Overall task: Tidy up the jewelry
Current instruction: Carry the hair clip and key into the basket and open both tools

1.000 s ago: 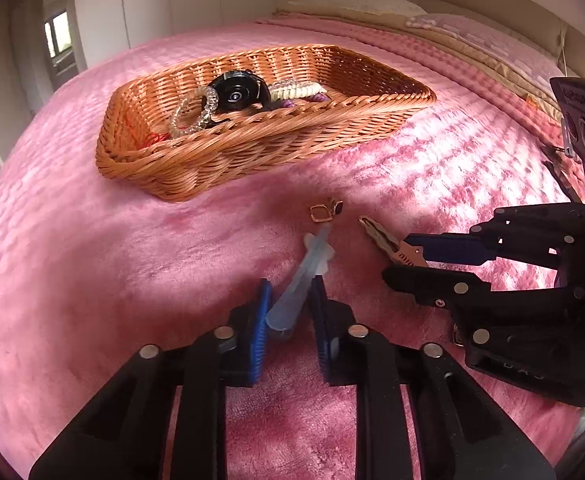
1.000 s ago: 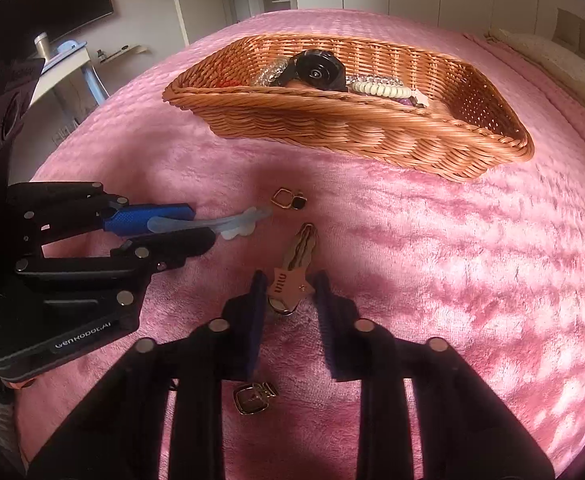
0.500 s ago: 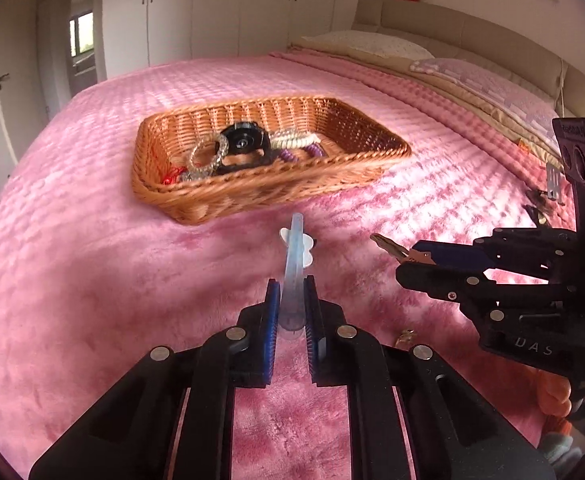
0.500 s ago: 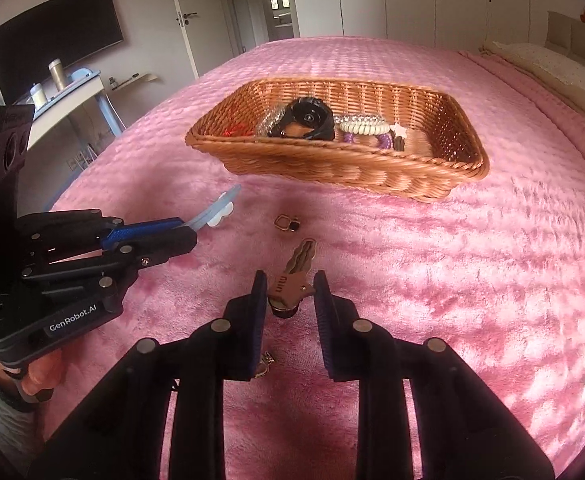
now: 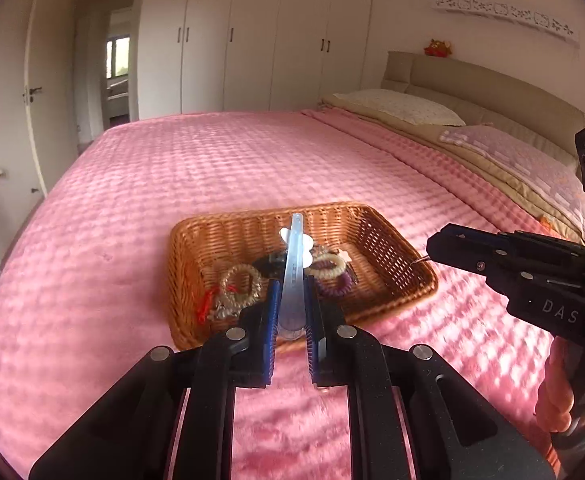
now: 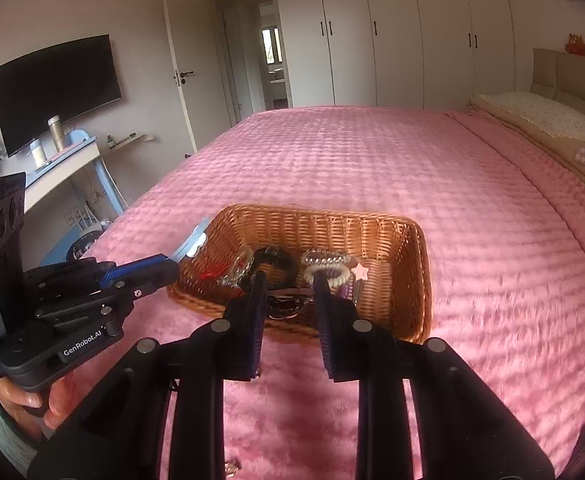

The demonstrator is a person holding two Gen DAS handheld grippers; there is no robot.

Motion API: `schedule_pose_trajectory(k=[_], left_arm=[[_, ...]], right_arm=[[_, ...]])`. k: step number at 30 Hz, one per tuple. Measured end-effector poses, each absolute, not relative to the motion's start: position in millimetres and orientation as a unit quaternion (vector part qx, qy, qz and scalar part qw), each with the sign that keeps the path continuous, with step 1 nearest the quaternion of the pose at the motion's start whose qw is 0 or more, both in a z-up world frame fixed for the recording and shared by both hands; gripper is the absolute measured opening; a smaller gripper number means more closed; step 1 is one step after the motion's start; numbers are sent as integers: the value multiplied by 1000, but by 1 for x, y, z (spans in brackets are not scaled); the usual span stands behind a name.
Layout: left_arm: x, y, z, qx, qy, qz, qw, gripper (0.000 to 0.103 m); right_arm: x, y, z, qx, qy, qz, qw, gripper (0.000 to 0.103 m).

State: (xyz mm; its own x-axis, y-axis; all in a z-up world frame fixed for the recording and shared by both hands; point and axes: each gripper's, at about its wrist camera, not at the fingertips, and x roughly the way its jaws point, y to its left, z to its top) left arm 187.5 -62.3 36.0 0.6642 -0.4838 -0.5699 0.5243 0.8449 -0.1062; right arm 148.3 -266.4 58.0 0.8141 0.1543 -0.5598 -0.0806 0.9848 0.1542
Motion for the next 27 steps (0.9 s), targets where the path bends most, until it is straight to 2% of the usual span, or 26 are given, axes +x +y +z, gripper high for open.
schedule_pose_trajectory(k=[11, 25, 27], left_arm=[[287, -73, -15, -21, 366, -230, 902, 10], [292, -78, -30, -2, 369, -222, 903, 11], [289, -79, -29, 1, 368, -223, 903, 13]], right_arm=[[261, -290, 9, 113, 371, 73, 919, 21], [279, -285, -22, 109, 400, 71, 908, 21], [276, -285, -23, 116, 406, 78, 903, 22]])
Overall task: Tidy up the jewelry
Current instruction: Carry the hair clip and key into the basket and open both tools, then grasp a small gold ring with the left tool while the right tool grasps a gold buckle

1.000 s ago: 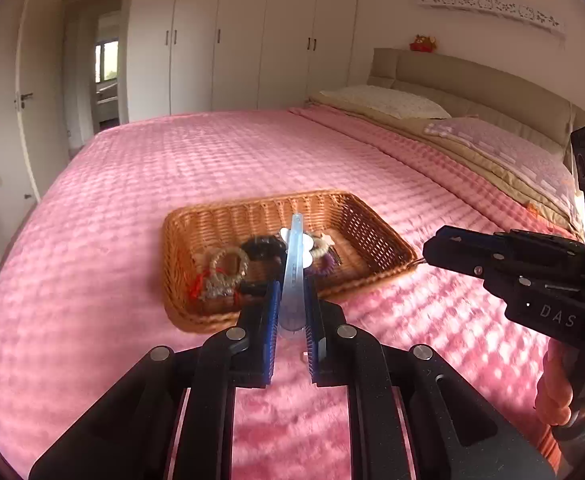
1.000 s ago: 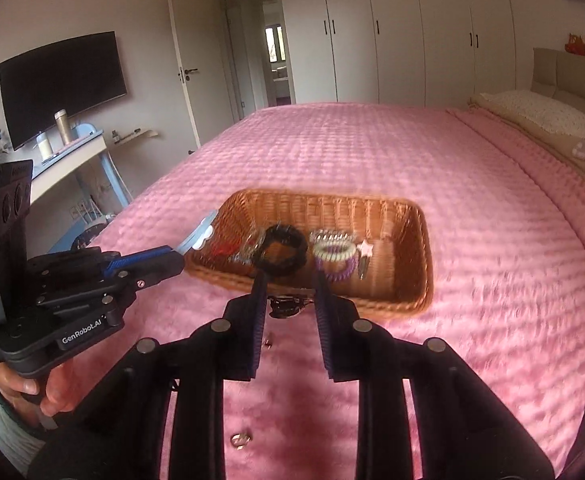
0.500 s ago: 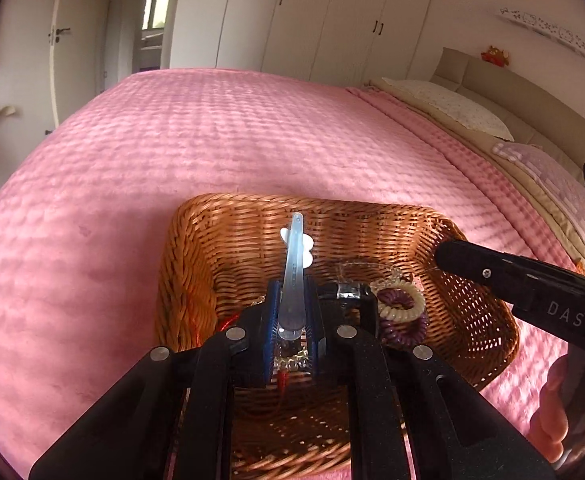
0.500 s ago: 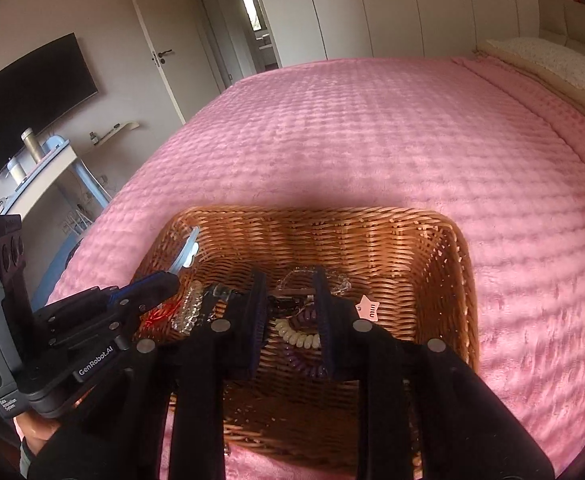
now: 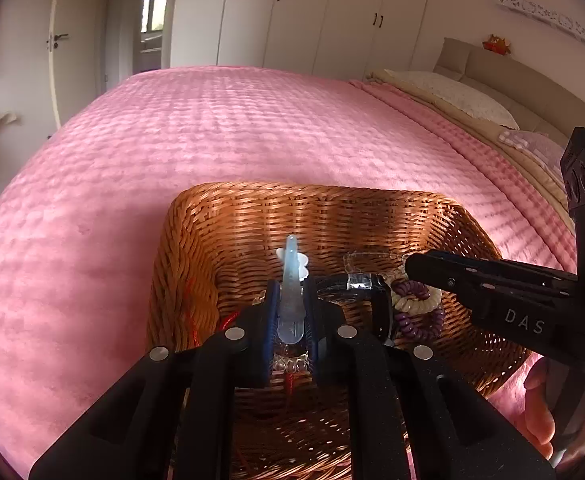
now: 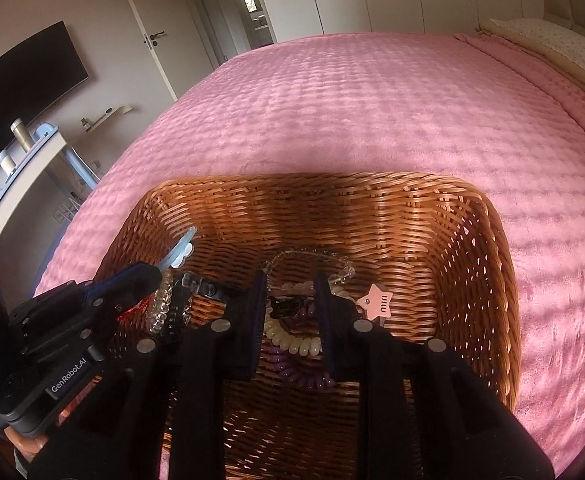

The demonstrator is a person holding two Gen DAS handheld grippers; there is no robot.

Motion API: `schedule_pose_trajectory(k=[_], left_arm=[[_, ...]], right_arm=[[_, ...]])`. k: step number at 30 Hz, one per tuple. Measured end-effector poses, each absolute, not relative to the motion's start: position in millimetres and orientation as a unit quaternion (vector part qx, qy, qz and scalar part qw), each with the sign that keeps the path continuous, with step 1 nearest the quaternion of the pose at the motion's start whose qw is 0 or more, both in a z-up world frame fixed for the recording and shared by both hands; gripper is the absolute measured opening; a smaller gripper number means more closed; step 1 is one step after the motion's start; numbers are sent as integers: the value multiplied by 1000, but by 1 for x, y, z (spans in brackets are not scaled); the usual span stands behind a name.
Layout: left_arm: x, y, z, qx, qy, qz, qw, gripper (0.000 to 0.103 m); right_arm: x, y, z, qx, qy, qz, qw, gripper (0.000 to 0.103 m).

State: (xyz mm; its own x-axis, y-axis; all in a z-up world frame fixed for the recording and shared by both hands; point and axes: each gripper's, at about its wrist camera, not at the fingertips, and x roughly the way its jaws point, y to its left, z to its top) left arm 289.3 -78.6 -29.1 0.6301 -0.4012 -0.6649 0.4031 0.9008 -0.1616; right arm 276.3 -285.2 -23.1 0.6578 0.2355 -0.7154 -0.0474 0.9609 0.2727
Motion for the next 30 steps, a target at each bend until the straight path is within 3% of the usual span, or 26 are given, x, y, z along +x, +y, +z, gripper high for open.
schedule_pose_trajectory(k=[1, 2, 3, 4, 14, 20, 30], left_arm=[[287, -78, -28, 2, 367, -225, 902, 16], [285, -78, -27, 3, 365, -227, 903, 26], [281, -78, -24, 5, 361, -229, 904, 36], [277, -77, -22, 7, 355, -230, 906, 39], [205, -67, 11, 17, 299, -235, 925, 43], [148, -45, 15, 4, 294, -239, 926, 43], [95, -16, -14, -20, 334, -232, 913, 43]], right_arm=[[274, -286, -23, 121, 408, 83, 901, 27], [270, -286, -21, 123, 407, 82, 901, 33], [266, -286, -19, 123, 403, 79, 904, 51], [259, -287, -16, 122, 394, 76, 908, 60], [181, -275, 10, 107, 364, 103, 919, 60], [110, -253, -4, 80, 367, 108, 920, 60], [48, -227, -63, 107, 424, 126, 890, 41]])
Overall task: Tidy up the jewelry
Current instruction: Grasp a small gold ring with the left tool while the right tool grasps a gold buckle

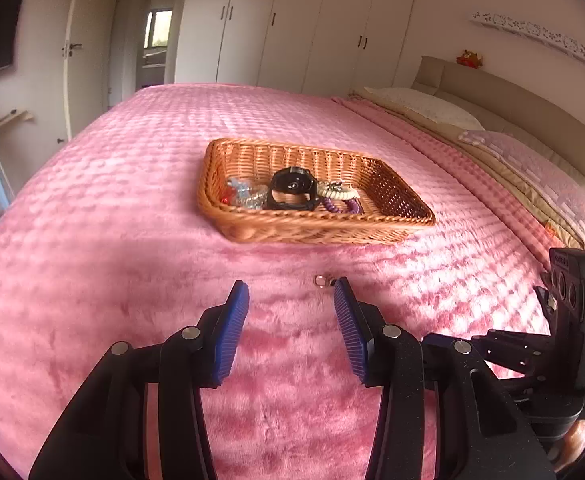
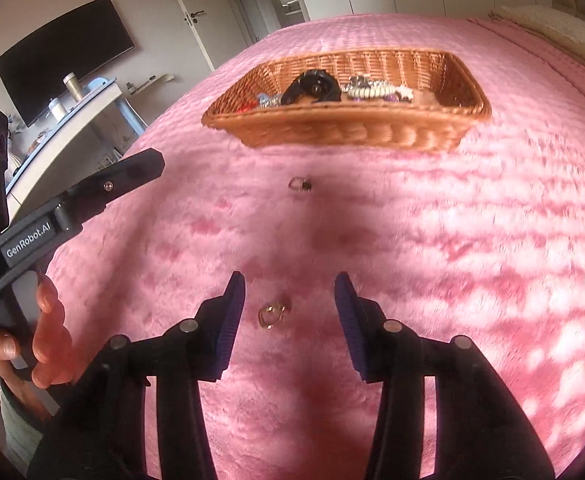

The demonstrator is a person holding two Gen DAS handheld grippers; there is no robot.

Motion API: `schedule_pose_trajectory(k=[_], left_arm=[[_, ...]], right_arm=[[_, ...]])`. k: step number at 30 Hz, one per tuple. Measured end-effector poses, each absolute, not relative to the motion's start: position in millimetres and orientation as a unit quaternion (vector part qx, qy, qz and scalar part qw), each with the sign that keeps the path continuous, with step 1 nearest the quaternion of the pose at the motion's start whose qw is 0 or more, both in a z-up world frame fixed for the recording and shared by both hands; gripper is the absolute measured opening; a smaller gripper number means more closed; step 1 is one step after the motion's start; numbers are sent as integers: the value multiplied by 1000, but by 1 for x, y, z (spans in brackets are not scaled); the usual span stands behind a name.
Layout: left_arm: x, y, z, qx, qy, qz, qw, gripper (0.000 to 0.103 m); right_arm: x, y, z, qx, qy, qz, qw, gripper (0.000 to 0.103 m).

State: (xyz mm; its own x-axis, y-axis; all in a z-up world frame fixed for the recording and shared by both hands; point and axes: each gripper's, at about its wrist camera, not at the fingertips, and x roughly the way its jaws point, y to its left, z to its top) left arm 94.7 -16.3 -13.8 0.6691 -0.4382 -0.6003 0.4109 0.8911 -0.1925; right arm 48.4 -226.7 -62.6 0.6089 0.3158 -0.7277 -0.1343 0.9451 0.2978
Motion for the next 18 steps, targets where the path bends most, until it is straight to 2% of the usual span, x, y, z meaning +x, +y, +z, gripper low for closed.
schedule_pose_trajectory(k=[8, 15, 18], left_arm=[[88, -20, -34, -14, 360, -239, 902, 43], [93, -32, -48, -7, 382, -256, 888, 43], [96, -35, -51, -1, 386, -259, 885, 43]], right_arm=[[46, -202, -76, 63, 434, 110, 892, 37], [52, -199, -80, 45, 437, 98, 893, 20], [51, -202, -80, 48, 437, 99, 893, 18]])
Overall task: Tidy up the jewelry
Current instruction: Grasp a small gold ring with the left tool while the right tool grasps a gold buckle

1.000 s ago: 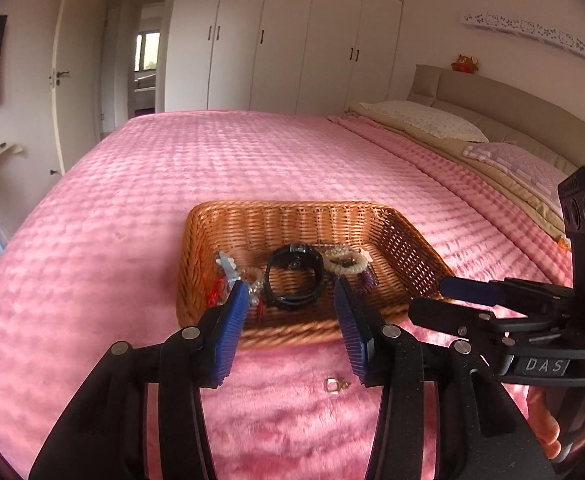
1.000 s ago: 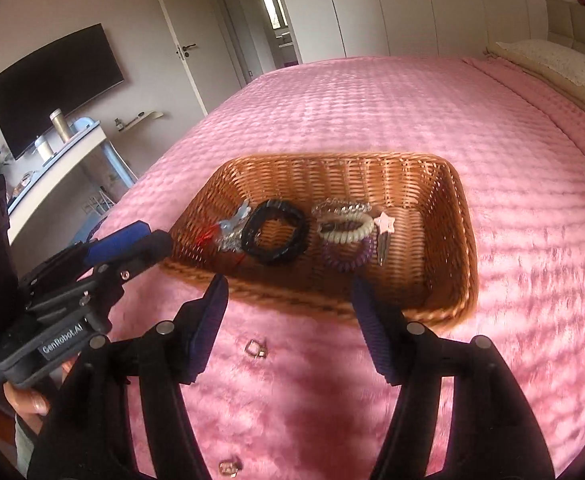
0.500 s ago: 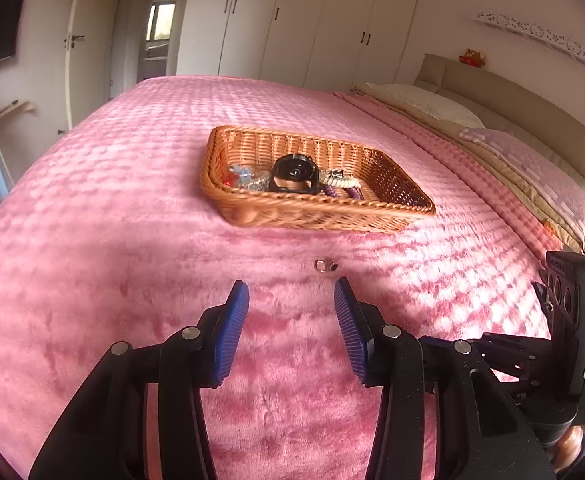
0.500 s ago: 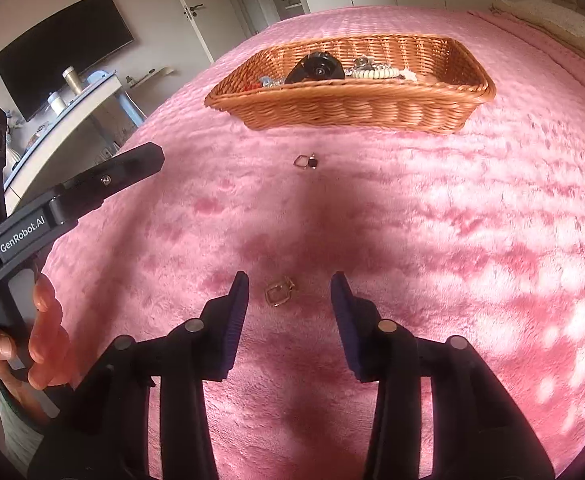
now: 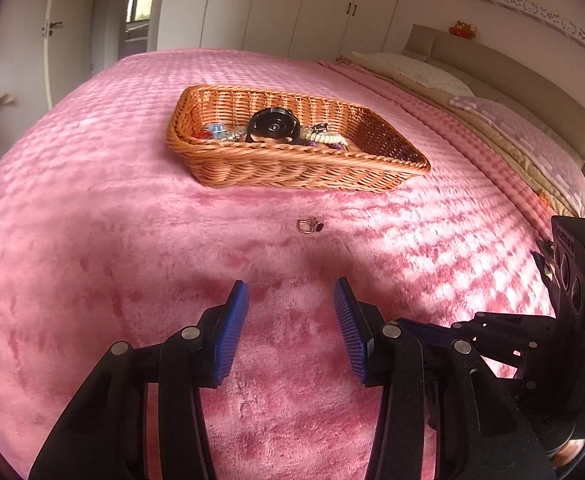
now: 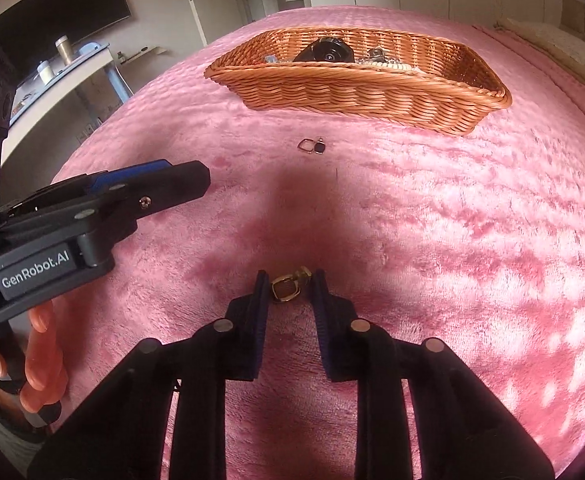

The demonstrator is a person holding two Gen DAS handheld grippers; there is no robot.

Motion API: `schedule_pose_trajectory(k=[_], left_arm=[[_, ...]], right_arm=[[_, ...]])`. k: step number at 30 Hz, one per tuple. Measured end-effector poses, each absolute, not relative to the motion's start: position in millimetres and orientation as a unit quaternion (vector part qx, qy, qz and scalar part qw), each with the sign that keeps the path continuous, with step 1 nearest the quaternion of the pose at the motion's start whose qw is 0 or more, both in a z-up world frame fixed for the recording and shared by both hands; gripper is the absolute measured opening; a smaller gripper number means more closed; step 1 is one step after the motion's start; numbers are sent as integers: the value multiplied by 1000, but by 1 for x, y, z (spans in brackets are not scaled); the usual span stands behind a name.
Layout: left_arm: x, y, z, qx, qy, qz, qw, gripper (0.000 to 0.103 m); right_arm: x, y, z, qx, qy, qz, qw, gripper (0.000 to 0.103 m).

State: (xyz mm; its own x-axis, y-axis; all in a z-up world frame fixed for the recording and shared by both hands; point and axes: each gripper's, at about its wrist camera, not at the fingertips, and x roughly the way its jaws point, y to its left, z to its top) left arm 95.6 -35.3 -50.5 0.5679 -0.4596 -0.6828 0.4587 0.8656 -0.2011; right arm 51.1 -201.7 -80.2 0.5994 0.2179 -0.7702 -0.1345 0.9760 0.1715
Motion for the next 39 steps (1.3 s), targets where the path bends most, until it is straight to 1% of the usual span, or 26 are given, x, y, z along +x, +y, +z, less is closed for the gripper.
schedule_pose_trajectory(k=[1, 6, 9, 12, 17, 20, 23, 25, 26, 27, 29, 31, 32, 37, 38, 39], left_arm=[[96, -37, -51, 1, 387, -260, 885, 43], [105, -49, -53, 22, 395, -270, 878, 43], [115, -63, -53, 50, 405, -278, 870, 43], [130, -75, -55, 51, 416, -289, 861, 43], [149, -101, -68, 74, 411, -281, 864, 42], [162, -110, -76, 82, 414, -276, 864, 34], [168, -114, -77, 85, 415, -280, 861, 33], [169, -116, -77, 88, 413, -283, 861, 31], [169, -118, -78, 93, 413, -283, 860, 24], [168, -119, -80, 98, 414, -282, 860, 20], [167, -120, -80, 102, 410, -281, 861, 20], [167, -120, -81, 105, 408, -282, 862, 5], [167, -120, -81, 104, 409, -281, 862, 3], [168, -116, -81, 95, 411, -286, 861, 3], [168, -115, -81, 94, 410, -286, 861, 7], [168, -115, -79, 92, 411, -286, 861, 24]], right_arm=[[52, -202, -80, 46, 437, 97, 893, 16], [54, -208, -77, 38, 437, 84, 894, 16], [63, -222, -77, 42, 441, 70, 894, 16], [74, -238, -77, 51, 443, 56, 893, 16], [94, -263, -77, 66, 438, 46, 895, 16], [102, -270, -75, 60, 431, 47, 899, 16], [110, -274, -74, 54, 426, 47, 902, 16], [114, -276, -76, 58, 423, 49, 903, 16], [116, -277, -77, 59, 422, 52, 903, 16], [117, -278, -78, 61, 422, 55, 903, 16], [118, -278, -78, 62, 420, 60, 903, 16], [118, -278, -78, 63, 418, 63, 904, 16], [117, -278, -79, 63, 418, 64, 904, 16], [115, -280, -79, 70, 415, 68, 905, 16], [113, -281, -79, 72, 415, 68, 905, 16], [113, -281, -80, 74, 415, 69, 904, 16]])
